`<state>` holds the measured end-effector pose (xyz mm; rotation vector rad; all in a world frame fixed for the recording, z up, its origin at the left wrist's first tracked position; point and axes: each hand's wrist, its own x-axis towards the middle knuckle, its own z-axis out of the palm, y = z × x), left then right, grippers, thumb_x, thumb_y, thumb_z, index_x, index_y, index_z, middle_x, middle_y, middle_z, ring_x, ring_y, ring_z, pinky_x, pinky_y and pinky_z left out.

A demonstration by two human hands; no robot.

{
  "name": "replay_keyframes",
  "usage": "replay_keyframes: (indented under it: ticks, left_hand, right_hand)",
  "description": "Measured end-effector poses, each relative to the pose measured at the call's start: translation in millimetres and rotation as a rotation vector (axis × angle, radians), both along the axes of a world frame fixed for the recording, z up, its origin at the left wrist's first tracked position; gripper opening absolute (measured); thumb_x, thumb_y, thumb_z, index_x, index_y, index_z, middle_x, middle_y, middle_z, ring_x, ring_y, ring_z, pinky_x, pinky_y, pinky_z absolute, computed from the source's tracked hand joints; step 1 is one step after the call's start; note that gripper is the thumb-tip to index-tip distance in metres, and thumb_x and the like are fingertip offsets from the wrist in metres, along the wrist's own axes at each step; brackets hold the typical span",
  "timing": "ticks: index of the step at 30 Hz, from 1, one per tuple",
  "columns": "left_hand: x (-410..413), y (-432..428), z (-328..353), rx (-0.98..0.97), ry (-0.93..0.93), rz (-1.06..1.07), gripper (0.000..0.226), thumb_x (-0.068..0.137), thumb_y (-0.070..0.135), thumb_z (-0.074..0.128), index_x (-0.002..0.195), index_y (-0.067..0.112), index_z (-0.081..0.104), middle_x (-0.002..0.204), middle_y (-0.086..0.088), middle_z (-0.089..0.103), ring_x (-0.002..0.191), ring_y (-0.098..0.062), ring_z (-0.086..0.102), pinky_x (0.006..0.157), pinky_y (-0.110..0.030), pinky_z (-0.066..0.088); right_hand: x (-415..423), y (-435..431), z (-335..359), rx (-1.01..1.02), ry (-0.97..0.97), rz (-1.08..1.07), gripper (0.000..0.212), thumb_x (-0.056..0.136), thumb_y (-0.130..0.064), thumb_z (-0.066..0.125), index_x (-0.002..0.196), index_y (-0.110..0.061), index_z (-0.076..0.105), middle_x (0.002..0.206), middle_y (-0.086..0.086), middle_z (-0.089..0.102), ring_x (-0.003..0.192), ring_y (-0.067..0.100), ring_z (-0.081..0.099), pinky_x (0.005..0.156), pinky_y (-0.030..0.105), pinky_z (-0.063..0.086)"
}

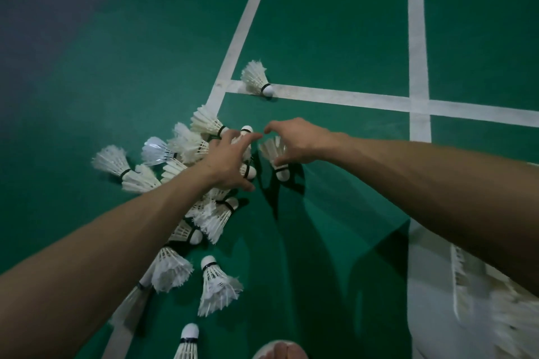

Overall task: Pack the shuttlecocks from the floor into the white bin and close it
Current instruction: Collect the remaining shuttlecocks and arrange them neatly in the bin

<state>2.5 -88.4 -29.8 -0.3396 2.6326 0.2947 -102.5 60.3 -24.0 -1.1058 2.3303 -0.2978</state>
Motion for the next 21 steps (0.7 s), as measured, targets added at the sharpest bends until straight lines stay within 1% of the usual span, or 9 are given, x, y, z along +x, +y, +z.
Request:
replay_keyframes:
  ticks: [2,4,7,9,11,14,17,19,21]
  left_hand:
    - [3.5,-2.8,-3.6,-0.03,0.013,-0.009,0.11,0.062,0.027,0.087,0.146,0.042,0.018,0.154,-0.01,0.015,0.134,-0.039,0.029,0.109,-0.05,0.033]
    - [3.7,-3.6,-5.6,-0.021,0.065,-0.017,0.104,0.063,0.02,0.086,0.145,0.037,0.024,0.147,-0.011,0.025,0.125,-0.034,0.042,0.103,-0.043,0.042]
    - [1.0,1.5,-7.7,-0.033,0.087,-0.026,0.096,0.065,0.022,0.083,0.143,0.036,0.029,0.139,-0.014,0.031,0.116,-0.034,0.049,0.097,-0.038,0.045]
    - [-0.9,4.3,-8.8,-0.087,0.066,-0.023,0.095,0.066,0.027,0.083,0.143,0.039,0.029,0.14,-0.017,0.031,0.115,-0.037,0.05,0.096,-0.039,0.045]
    - [-2.2,5.0,-8.0,-0.067,0.063,-0.026,0.085,0.07,0.031,0.081,0.141,0.037,0.034,0.133,-0.016,0.042,0.111,-0.032,0.052,0.093,-0.037,0.044]
    - [-3.3,9.2,-2.0,0.026,0.106,-0.026,0.075,0.071,0.031,0.079,0.135,0.038,0.042,0.125,-0.011,0.051,0.103,-0.024,0.052,0.094,-0.036,0.042]
    - [-5.4,20.9,12.9,0.126,0.189,-0.029,0.075,0.068,0.03,0.083,0.133,0.037,0.046,0.132,-0.008,0.053,0.114,-0.025,0.051,0.099,-0.036,0.039]
    - [-9.1,30.8,29.8,0.196,0.264,-0.024,0.073,0.068,0.03,0.084,0.132,0.035,0.049,0.135,-0.007,0.054,0.119,-0.024,0.051,0.097,-0.032,0.039]
    - [-13.3,42.2,50.2,0.261,0.32,-0.003,0.072,0.069,0.03,0.084,0.132,0.035,0.049,0.138,-0.005,0.053,0.118,-0.023,0.051,0.094,-0.03,0.04]
  right_hand:
    - [3.1,1.4,-5.3,0.025,0.016,0.016,0.067,0.079,-0.033,0.076,0.136,-0.019,0.043,0.129,0.011,0.057,0.114,0.029,0.054,0.09,0.035,0.045]
    - [3.0,5.4,-5.0,0.031,0.03,0.008,0.064,0.08,-0.031,0.074,0.135,-0.018,0.044,0.126,0.012,0.058,0.112,0.029,0.054,0.083,0.032,0.045]
    - [-1.0,14.9,3.3,0.05,0.006,0.035,0.072,0.078,-0.027,0.073,0.141,-0.023,0.038,0.128,0.011,0.056,0.113,0.028,0.053,0.076,0.027,0.04]
    - [-3.8,23.3,8.1,0.09,-0.015,0.079,0.079,0.076,-0.031,0.077,0.143,-0.027,0.036,0.132,0.009,0.054,0.116,0.029,0.051,0.08,0.028,0.042]
    - [-4.8,30.0,8.2,0.147,-0.027,0.116,0.077,0.073,-0.04,0.079,0.14,-0.028,0.042,0.133,0.007,0.054,0.118,0.028,0.051,0.088,0.031,0.044]
    - [-6.8,35.8,10.9,0.177,0.006,0.128,0.061,0.07,-0.046,0.079,0.122,-0.024,0.057,0.115,0.006,0.061,0.105,0.027,0.056,0.082,0.033,0.049]
    - [-14.1,43.8,33.8,0.076,0.086,0.07,0.053,0.076,-0.035,0.076,0.122,-0.02,0.056,0.113,0.009,0.056,0.099,0.022,0.051,0.082,0.031,0.046]
    - [-20.0,55.2,56.1,-0.021,0.108,-0.004,0.056,0.077,-0.033,0.076,0.126,-0.022,0.053,0.116,0.009,0.047,0.097,0.02,0.046,0.087,0.03,0.046]
    - [-22.7,74.3,79.2,-0.092,0.11,-0.079,0.057,0.075,-0.036,0.077,0.126,-0.025,0.053,0.117,0.007,0.042,0.1,0.023,0.05,0.092,0.032,0.048]
